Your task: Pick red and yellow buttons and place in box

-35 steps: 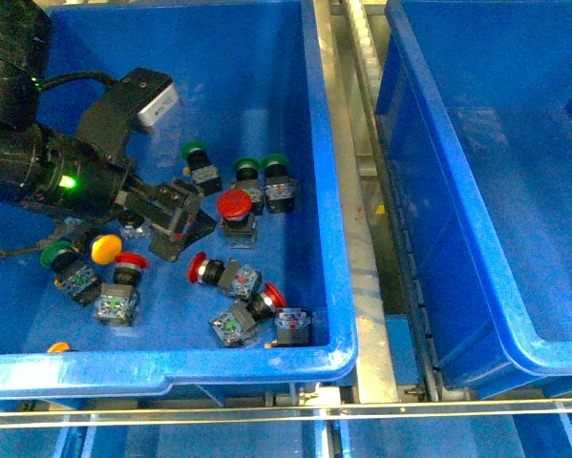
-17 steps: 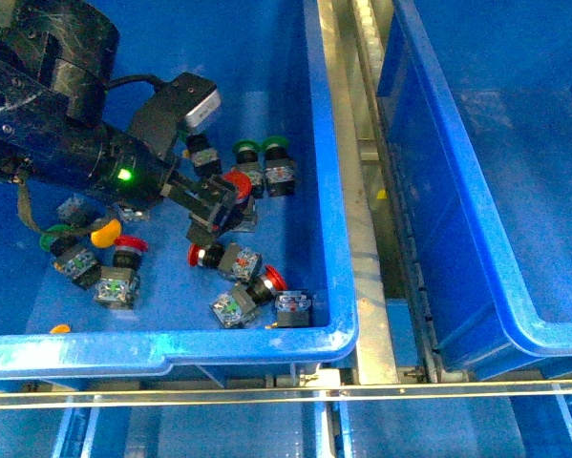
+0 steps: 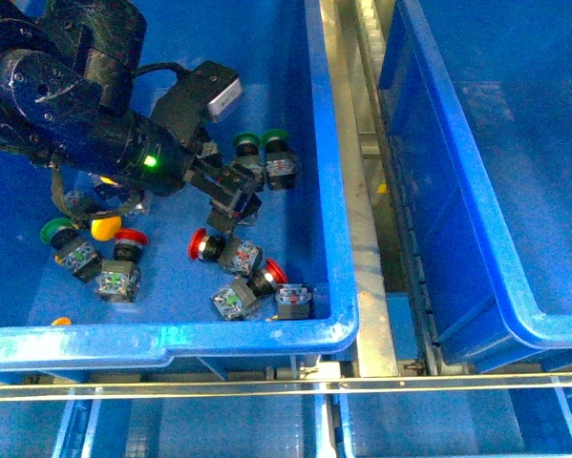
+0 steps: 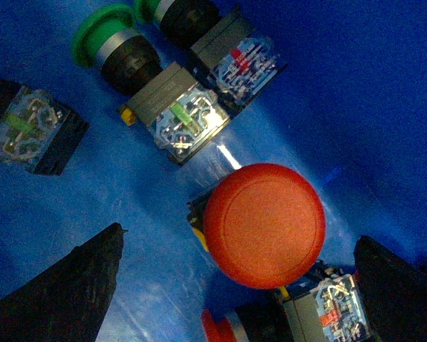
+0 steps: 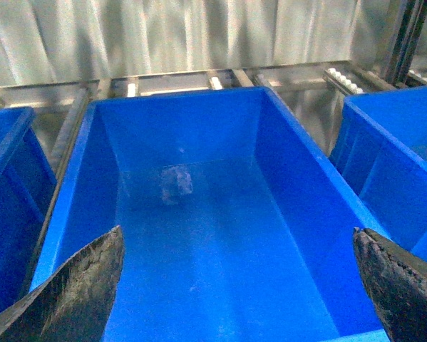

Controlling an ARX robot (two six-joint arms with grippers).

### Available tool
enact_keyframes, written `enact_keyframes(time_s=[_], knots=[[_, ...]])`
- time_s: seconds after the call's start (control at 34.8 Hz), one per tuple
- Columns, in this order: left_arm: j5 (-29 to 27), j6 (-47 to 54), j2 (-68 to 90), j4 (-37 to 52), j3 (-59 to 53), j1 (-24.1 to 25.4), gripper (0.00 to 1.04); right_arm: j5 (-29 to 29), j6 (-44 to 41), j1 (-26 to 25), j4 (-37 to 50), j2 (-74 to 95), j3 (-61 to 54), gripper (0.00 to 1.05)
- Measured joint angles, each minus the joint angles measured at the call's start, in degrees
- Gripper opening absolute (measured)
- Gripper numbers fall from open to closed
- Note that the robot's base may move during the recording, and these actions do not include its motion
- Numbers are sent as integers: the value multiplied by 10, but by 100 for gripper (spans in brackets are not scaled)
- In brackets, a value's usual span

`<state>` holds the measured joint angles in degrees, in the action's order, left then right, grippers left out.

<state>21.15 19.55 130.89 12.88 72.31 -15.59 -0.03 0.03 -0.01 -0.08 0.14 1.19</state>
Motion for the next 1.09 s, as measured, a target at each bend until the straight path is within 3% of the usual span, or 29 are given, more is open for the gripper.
enact_keyframes(time_s=[0.72,0.95,1.09], knots=[[8,-10,27,4,42,-13,96,0,0,0,0,0,0,98],[9,-14,30,2,42,-13,51,0,0,0,0,0,0,98],[10,-17,30,2,42,-13,37,0,0,0,0,0,0,98]])
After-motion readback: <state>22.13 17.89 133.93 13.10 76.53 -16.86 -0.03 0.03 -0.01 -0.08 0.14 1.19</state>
